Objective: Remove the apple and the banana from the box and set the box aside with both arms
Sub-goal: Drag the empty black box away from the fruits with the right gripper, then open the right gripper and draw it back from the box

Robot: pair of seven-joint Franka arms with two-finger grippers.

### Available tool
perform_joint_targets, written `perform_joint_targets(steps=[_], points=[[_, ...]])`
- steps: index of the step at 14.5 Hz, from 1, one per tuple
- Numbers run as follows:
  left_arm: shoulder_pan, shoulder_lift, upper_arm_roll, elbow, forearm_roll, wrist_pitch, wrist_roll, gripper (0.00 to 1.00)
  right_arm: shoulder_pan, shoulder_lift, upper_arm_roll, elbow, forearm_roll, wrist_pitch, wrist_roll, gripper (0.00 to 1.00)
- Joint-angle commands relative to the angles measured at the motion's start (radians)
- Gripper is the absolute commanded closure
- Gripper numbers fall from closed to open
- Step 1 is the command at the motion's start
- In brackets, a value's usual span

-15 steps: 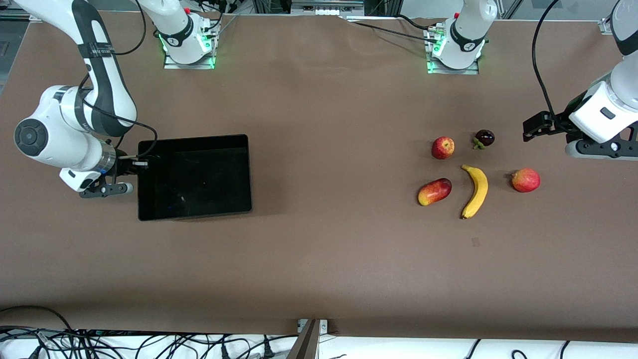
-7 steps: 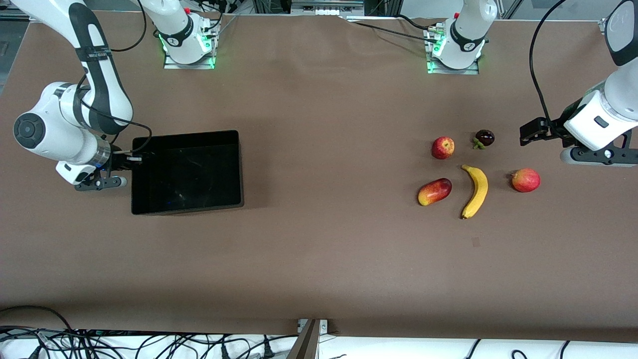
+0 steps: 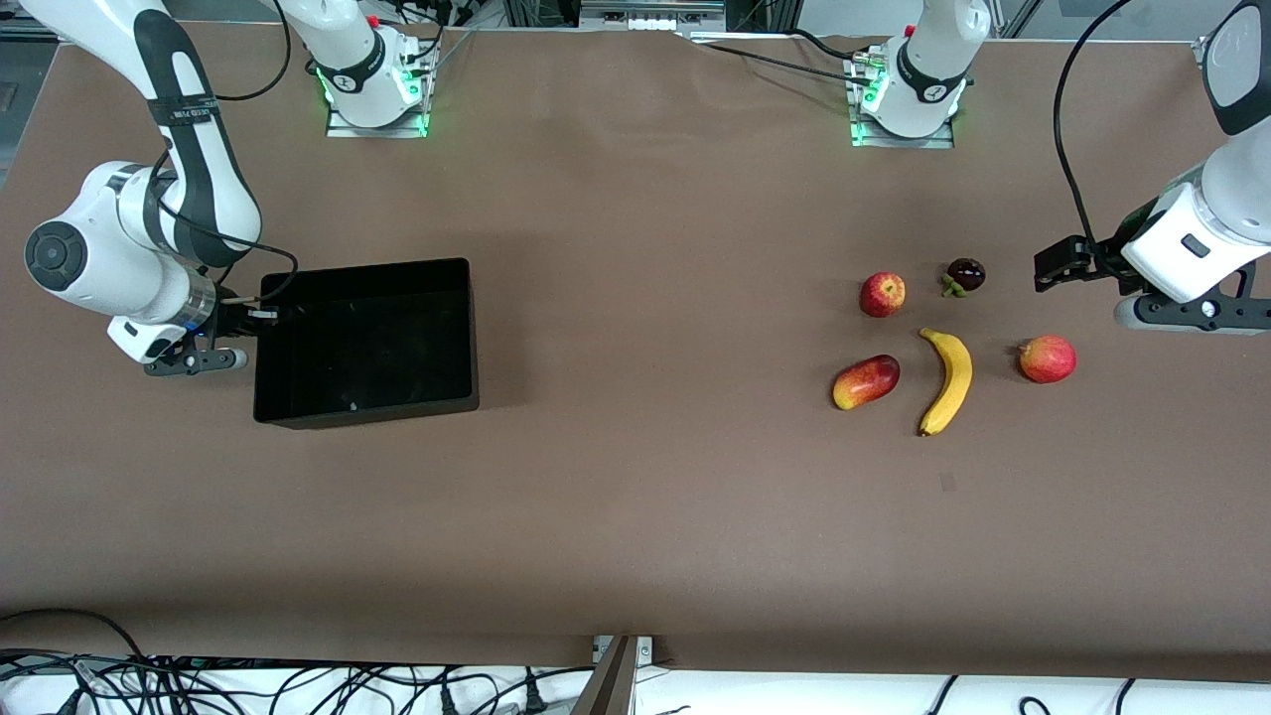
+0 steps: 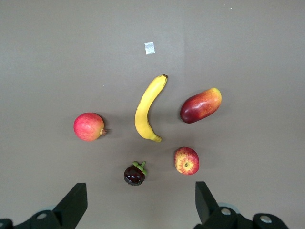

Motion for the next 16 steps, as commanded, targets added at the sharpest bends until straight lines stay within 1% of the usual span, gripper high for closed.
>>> perform_joint_targets(steps=[1,3,6,7,9,11,12,14,15,16], points=[[0.0,0.003,-0.002,0.009,0.015,0.006,0.008,0.0,-0.002,-0.037,0.005,0.016,0.021,-0.01,-0.009,0.0],[-0.01,0.003,-0.003,0.009,0.029,0.006,0.008,0.0,0.004,-0.044,0.013,0.067,0.019,-0.063,-0.012,0.0],[-0.01,0.003,-0.003,0.009,0.029,0.006,0.008,0.0,0.027,-0.044,0.015,0.191,0.007,-0.189,-0.015,0.0],[-0.01,0.005,-0.003,0.009,0.029,0.006,0.008,0.0,0.043,-0.044,0.015,0.245,0.003,-0.253,-0.012,0.0],[-0.01,0.005,-0.003,0.009,0.029,0.006,0.008,0.0,0.08,-0.047,0.013,0.346,-0.001,-0.377,0.067,0.0],[-0.01,0.005,-0.003,0.009,0.029,0.006,0.008,0.0,0.103,-0.087,0.015,0.415,-0.002,-0.517,0.111,0.0],[-0.01,0.006,-0.003,0.009,0.029,0.004,0.008,0.0,0.123,-0.122,0.015,0.437,-0.014,-0.571,0.12,0.0],[-0.008,0.006,-0.003,0.009,0.029,0.004,0.008,0.0,0.162,-0.212,0.022,0.443,-0.088,-0.651,0.176,0.0],[-0.008,0.006,-0.003,0.009,0.029,0.004,0.008,0.0,0.165,-0.257,0.048,0.44,-0.112,-0.677,0.19,0.0],[-0.008,0.005,-0.001,0.01,0.029,0.004,0.008,0.0,0.165,-0.286,0.063,0.435,-0.116,-0.708,0.209,0.0]])
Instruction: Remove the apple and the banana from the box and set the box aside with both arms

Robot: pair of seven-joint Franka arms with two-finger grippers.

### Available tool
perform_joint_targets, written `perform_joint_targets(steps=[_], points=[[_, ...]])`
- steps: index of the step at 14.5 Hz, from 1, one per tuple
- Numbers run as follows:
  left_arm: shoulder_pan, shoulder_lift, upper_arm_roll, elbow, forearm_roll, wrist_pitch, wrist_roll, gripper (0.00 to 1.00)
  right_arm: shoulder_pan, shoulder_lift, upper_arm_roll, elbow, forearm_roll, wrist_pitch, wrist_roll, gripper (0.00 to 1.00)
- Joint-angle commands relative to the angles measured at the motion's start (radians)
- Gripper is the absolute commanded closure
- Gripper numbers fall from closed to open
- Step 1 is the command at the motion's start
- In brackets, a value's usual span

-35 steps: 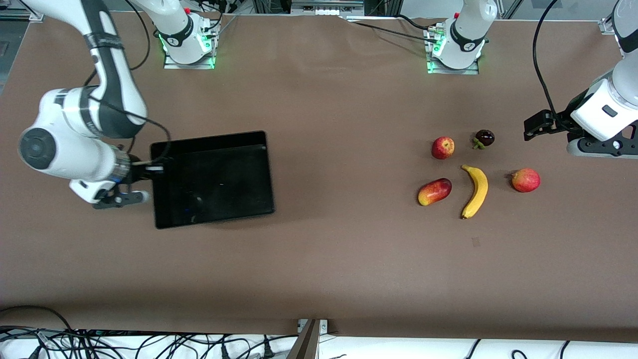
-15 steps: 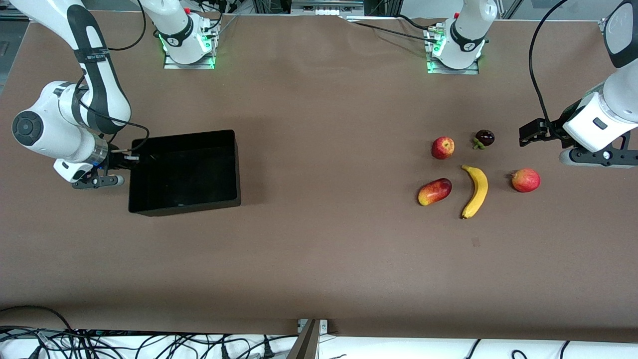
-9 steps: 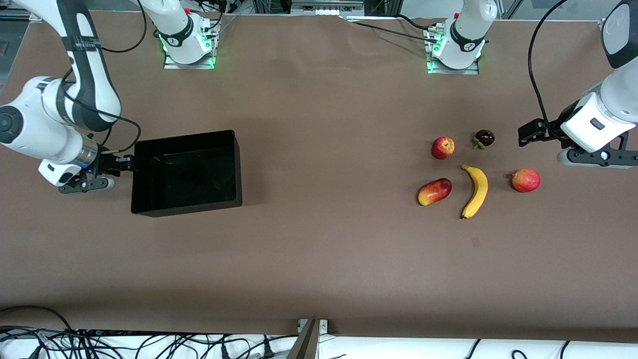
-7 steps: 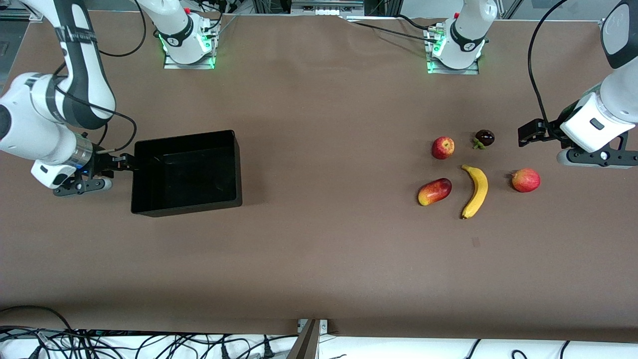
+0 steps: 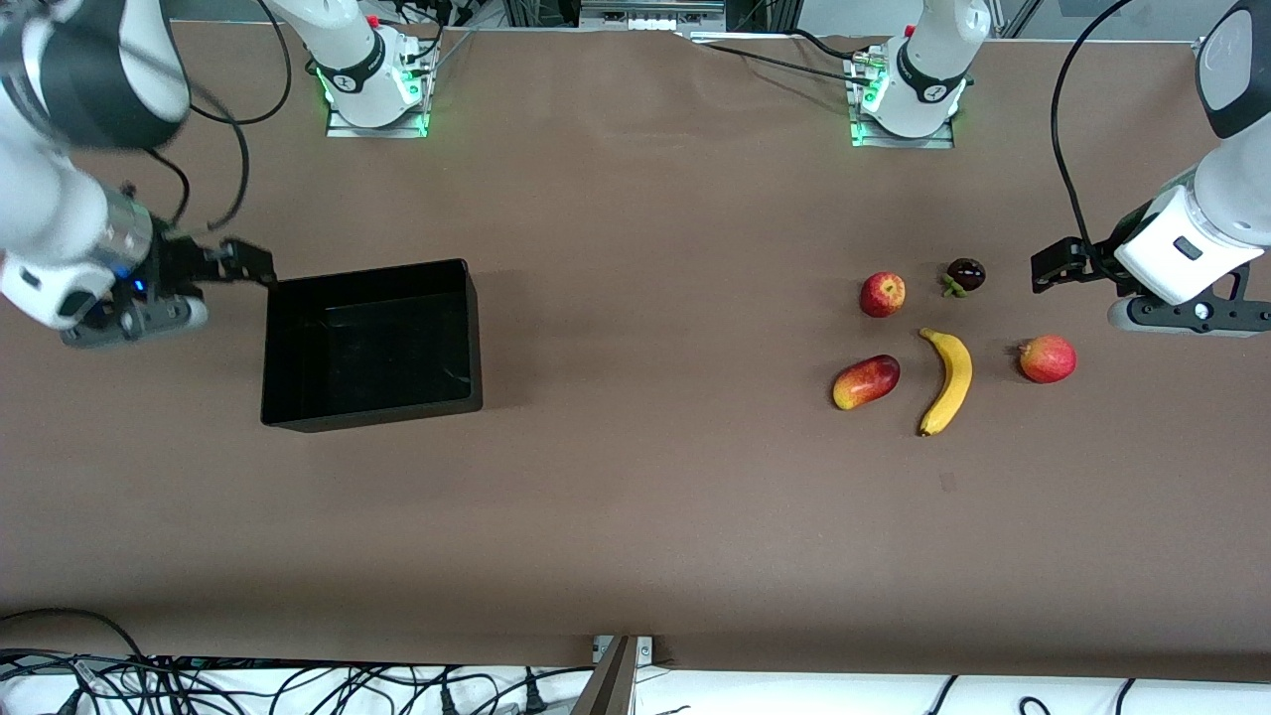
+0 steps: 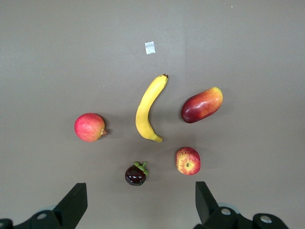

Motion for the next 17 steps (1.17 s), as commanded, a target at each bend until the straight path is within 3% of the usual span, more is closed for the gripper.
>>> perform_joint_targets(steps=[1,5,8,12,17], points=[[-0.002,0.001,-0.001,0.009,0.02,0.003,0.007,0.0,0.009,-0.109,0.03,-0.033,-0.034,-0.079,0.062,0.0],[-0.001,0.0,0.001,0.009,0.02,-0.001,0.007,0.0,0.004,-0.175,0.021,-0.081,-0.036,-0.087,0.059,0.0],[-0.001,-0.002,0.001,0.009,0.02,-0.005,0.007,0.0,-0.029,-0.16,0.034,-0.068,-0.036,-0.078,0.042,0.0],[-0.001,-0.004,-0.001,0.01,0.02,-0.006,0.007,0.0,-0.173,-0.132,0.175,-0.027,-0.037,-0.08,0.037,0.0],[-0.001,-0.004,-0.001,0.009,0.02,-0.008,0.007,0.0,-0.181,-0.116,0.189,-0.01,-0.026,-0.087,0.036,0.0]])
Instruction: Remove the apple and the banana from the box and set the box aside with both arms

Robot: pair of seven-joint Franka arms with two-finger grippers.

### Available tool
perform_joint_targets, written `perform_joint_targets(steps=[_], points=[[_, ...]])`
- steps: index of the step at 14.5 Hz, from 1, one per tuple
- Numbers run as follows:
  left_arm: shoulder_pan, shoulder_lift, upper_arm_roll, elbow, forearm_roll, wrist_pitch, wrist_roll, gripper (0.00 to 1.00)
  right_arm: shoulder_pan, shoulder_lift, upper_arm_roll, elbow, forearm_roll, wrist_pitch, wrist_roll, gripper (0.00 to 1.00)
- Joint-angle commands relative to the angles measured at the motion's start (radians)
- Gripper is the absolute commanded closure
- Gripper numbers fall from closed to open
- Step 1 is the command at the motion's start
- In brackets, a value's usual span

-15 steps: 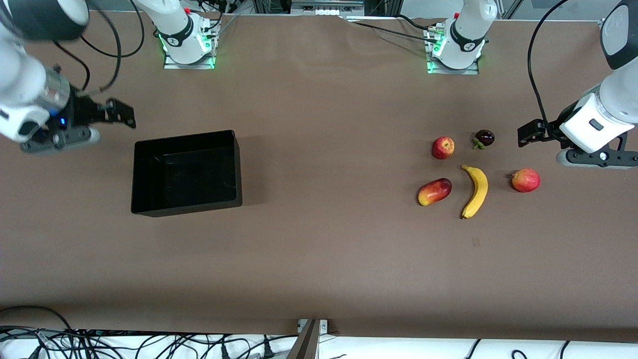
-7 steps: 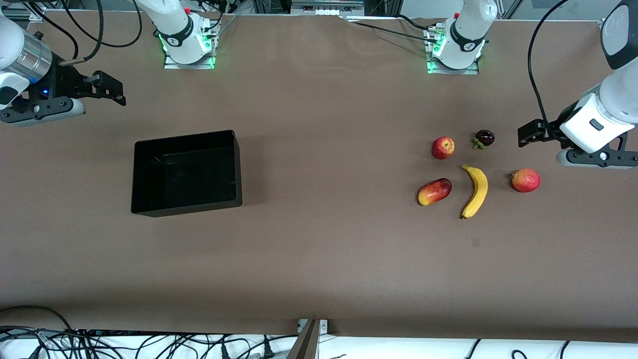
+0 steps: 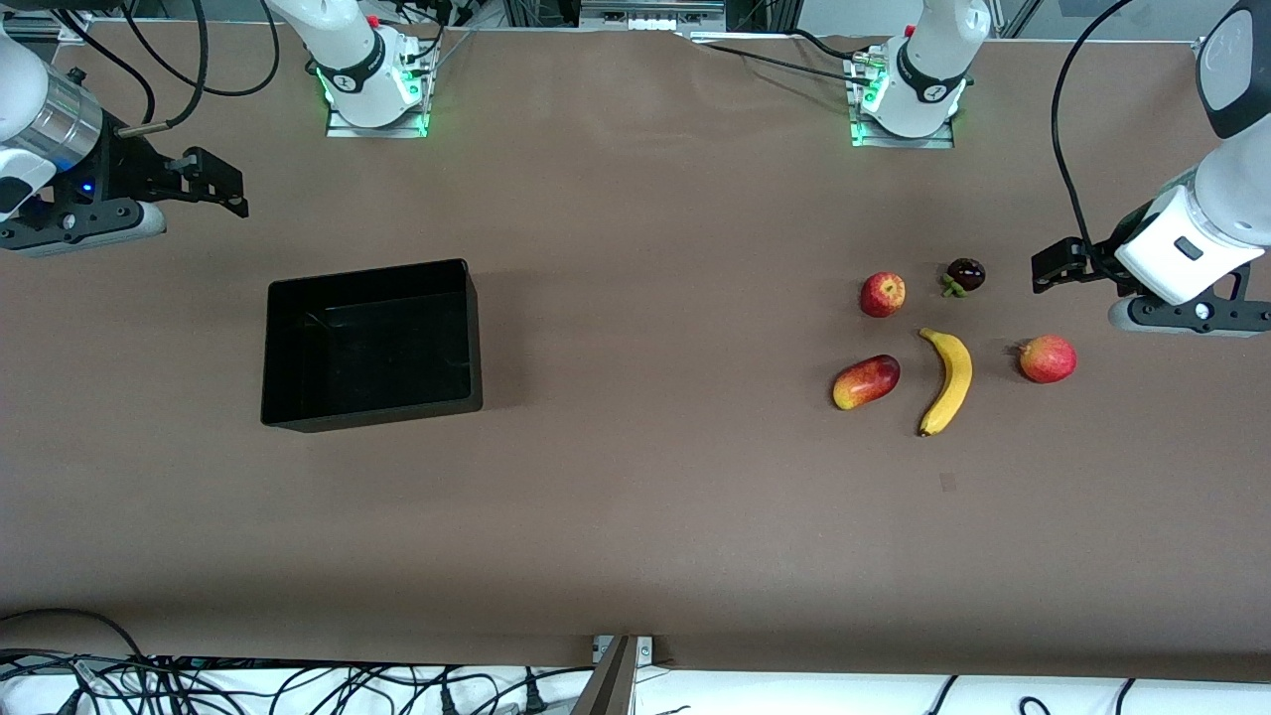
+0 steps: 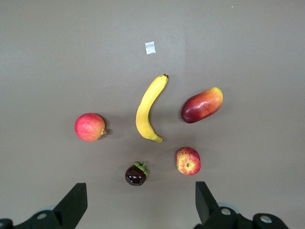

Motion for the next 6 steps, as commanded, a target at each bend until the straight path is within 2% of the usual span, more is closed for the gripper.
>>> perform_joint_targets(steps=[1,6], points=[[-0.001,-0.005,-0.002,0.009,0.019,-0.008,0.007,0.0,-0.024,0.014,0.021,0.024,0.001,-0.01,0.003,0.0],[0.001,-0.005,0.0,0.01,0.019,-0.012,0.007,0.0,-0.021,0.023,0.019,0.053,0.007,-0.013,-0.004,0.0]])
